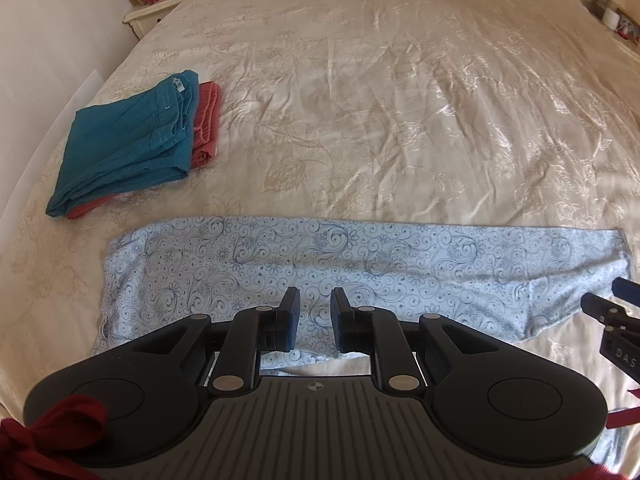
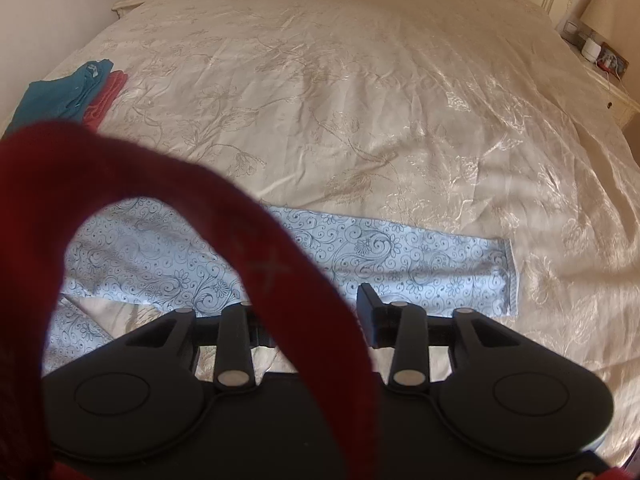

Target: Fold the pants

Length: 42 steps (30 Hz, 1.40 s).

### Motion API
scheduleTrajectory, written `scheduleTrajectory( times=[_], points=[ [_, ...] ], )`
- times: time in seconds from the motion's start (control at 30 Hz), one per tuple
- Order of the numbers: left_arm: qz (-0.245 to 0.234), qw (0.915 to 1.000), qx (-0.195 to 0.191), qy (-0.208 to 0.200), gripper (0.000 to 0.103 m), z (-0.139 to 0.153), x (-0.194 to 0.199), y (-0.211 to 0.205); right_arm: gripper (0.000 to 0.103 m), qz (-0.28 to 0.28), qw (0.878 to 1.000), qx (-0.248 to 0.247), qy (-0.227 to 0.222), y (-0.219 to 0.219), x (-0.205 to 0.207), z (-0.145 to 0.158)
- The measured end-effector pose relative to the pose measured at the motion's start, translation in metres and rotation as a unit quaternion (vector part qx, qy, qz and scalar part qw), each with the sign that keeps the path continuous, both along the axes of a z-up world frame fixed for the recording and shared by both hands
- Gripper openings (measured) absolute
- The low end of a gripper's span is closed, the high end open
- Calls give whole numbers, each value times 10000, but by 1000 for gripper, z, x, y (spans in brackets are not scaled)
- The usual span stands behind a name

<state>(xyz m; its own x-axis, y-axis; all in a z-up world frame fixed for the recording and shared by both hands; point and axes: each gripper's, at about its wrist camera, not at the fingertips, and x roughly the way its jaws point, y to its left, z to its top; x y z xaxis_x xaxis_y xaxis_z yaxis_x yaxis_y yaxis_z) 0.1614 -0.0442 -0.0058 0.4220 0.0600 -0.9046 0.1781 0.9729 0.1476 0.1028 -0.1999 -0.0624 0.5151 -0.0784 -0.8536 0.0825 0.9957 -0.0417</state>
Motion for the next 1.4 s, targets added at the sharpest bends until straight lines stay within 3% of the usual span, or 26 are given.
scheduleTrajectory(
  times=[0.33,0.67,0.77,0.8,0.83,1.13,1.4],
  points=[
    [298,9988,95,377,17,-49,37,6,57,1406,9894,-339,-80,-6,71,-51],
    [469,9959,-169,756,17,-82,66,8,56,3003,9523,-492,250,2,107,-95],
    [520,9948,-296,829,17,-86,69,7,43,3300,9428,-335,331,2,104,-96],
    [537,9944,-339,849,17,-87,70,6,22,3390,9397,-277,361,4,102,-95],
    [544,9940,-379,867,17,-88,71,5,9,3455,9372,-273,387,6,97,-93],
    [612,9903,-871,898,17,-84,78,-5,7,3679,9273,-683,-100,25,37,-71],
    [945,9793,-1414,1099,17,-95,90,-5,7,3478,9338,-826,-158,31,22,-78]
  ],
)
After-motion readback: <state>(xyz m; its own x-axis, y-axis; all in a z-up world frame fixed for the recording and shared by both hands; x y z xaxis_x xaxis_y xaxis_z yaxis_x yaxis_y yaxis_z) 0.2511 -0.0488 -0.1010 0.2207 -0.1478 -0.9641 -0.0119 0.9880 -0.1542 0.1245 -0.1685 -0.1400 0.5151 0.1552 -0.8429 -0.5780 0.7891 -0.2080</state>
